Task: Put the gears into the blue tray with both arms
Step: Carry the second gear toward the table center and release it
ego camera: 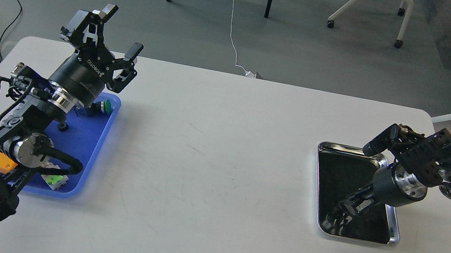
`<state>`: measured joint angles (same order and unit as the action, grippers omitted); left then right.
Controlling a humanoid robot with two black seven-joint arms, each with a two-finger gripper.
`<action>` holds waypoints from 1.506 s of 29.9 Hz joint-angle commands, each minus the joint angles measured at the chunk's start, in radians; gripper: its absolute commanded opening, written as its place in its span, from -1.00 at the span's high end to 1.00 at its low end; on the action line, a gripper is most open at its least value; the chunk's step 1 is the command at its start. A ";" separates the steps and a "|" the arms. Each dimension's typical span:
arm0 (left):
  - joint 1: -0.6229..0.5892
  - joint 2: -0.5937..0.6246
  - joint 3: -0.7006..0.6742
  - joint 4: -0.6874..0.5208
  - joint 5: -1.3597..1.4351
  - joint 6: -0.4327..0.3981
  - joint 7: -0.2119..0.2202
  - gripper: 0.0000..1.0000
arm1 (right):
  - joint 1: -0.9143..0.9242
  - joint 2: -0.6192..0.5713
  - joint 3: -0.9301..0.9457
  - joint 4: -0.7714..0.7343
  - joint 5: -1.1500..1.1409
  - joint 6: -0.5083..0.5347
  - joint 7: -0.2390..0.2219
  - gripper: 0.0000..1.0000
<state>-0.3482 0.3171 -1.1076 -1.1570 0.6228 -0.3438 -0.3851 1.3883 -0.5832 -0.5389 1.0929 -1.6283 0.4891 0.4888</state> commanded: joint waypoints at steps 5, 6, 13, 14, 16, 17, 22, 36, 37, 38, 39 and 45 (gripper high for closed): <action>0.000 0.007 -0.003 0.000 -0.002 0.000 0.000 -0.96 | 0.169 0.080 0.005 0.019 0.145 0.000 0.000 0.63; 0.000 0.007 -0.006 0.000 -0.002 0.000 0.000 -0.96 | 0.185 0.103 0.005 0.018 0.184 0.000 0.000 0.63; 0.000 0.025 -0.017 -0.001 -0.003 0.000 0.000 -0.96 | 0.198 0.330 0.004 -0.088 0.265 0.000 0.000 0.63; 0.000 0.028 -0.017 -0.001 -0.005 -0.001 0.000 -0.96 | 0.192 0.371 0.002 -0.120 0.269 0.000 0.000 0.63; 0.000 0.037 -0.020 -0.001 -0.023 -0.001 0.000 -0.96 | 0.170 0.462 -0.003 -0.189 0.286 -0.023 0.000 0.62; 0.000 0.042 -0.023 -0.001 -0.032 0.000 0.000 -0.96 | 0.155 0.500 -0.004 -0.215 0.300 -0.029 0.000 0.62; 0.002 0.069 -0.025 -0.001 -0.044 -0.001 0.000 -0.96 | 0.089 0.583 -0.010 -0.330 0.338 -0.055 0.000 0.62; 0.003 0.076 -0.026 -0.001 -0.045 -0.021 0.000 -0.96 | -0.032 0.583 -0.096 -0.377 0.473 -0.179 0.000 0.62; 0.003 0.076 -0.026 -0.001 -0.045 -0.021 0.000 -0.96 | -0.032 0.583 -0.096 -0.377 0.481 -0.179 0.000 0.62; 0.003 0.076 -0.026 -0.001 -0.045 -0.021 0.000 -0.96 | -0.032 0.583 -0.096 -0.373 0.484 -0.179 0.000 0.62; 0.006 0.076 -0.026 -0.001 -0.045 -0.021 0.000 -0.96 | -0.032 0.583 -0.096 -0.366 0.485 -0.179 0.000 0.62; 0.011 0.076 -0.026 -0.003 -0.045 -0.023 0.000 -0.96 | -0.032 0.583 -0.101 -0.320 0.487 -0.175 0.000 0.56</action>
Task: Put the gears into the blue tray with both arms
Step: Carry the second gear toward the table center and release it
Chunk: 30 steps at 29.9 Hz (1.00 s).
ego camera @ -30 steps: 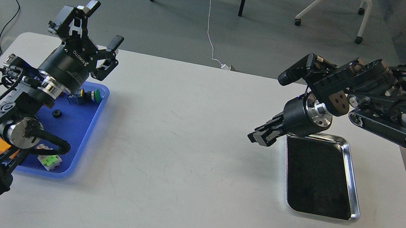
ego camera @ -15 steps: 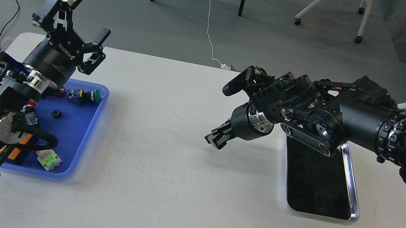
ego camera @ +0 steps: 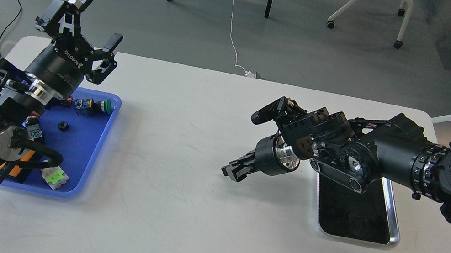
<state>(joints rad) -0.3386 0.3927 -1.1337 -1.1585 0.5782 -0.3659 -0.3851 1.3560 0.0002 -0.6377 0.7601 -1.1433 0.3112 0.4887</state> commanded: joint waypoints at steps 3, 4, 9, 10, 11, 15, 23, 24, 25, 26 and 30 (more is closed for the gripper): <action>0.003 0.001 0.000 -0.001 0.000 0.001 0.000 -0.96 | 0.000 0.000 -0.002 0.028 0.005 0.003 0.000 0.50; 0.003 0.003 -0.001 -0.001 0.000 0.001 0.000 -0.96 | 0.000 0.000 -0.002 0.030 0.005 0.003 0.000 0.46; 0.006 0.003 -0.001 -0.001 0.000 -0.001 0.000 -0.96 | 0.000 0.000 -0.002 0.030 0.005 0.003 0.000 0.26; 0.006 0.003 -0.001 -0.001 0.000 -0.001 0.000 -0.96 | 0.000 0.000 -0.002 0.028 0.005 0.003 0.000 0.23; 0.006 0.003 -0.001 -0.001 0.000 -0.001 0.000 -0.96 | 0.000 0.000 -0.002 0.028 0.005 0.002 0.000 0.19; 0.006 0.003 -0.001 -0.001 0.000 0.001 0.000 -0.96 | 0.002 0.000 -0.002 0.028 0.005 0.000 0.000 -0.10; 0.006 0.011 -0.001 -0.001 0.000 0.002 -0.011 -0.96 | 0.087 0.000 0.030 0.047 0.163 0.006 0.000 -0.89; 0.006 0.012 -0.001 0.000 0.000 0.002 -0.012 -0.96 | 0.094 0.000 0.047 0.054 0.189 0.008 0.000 -0.90; 0.006 0.017 -0.001 0.002 0.000 0.002 -0.012 -0.96 | 0.097 0.000 0.070 0.064 0.220 0.009 0.000 -0.92; 0.006 0.020 -0.001 0.003 0.000 0.002 -0.012 -0.96 | 0.097 0.000 0.091 0.070 0.243 0.009 0.000 -0.94; 0.006 0.020 -0.001 0.003 0.000 0.002 -0.012 -0.96 | 0.097 0.000 0.092 0.070 0.243 0.009 0.000 -0.94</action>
<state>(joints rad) -0.3328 0.4119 -1.1352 -1.1558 0.5783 -0.3635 -0.3971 1.4514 -0.0002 -0.5516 0.8280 -0.9080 0.3203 0.4887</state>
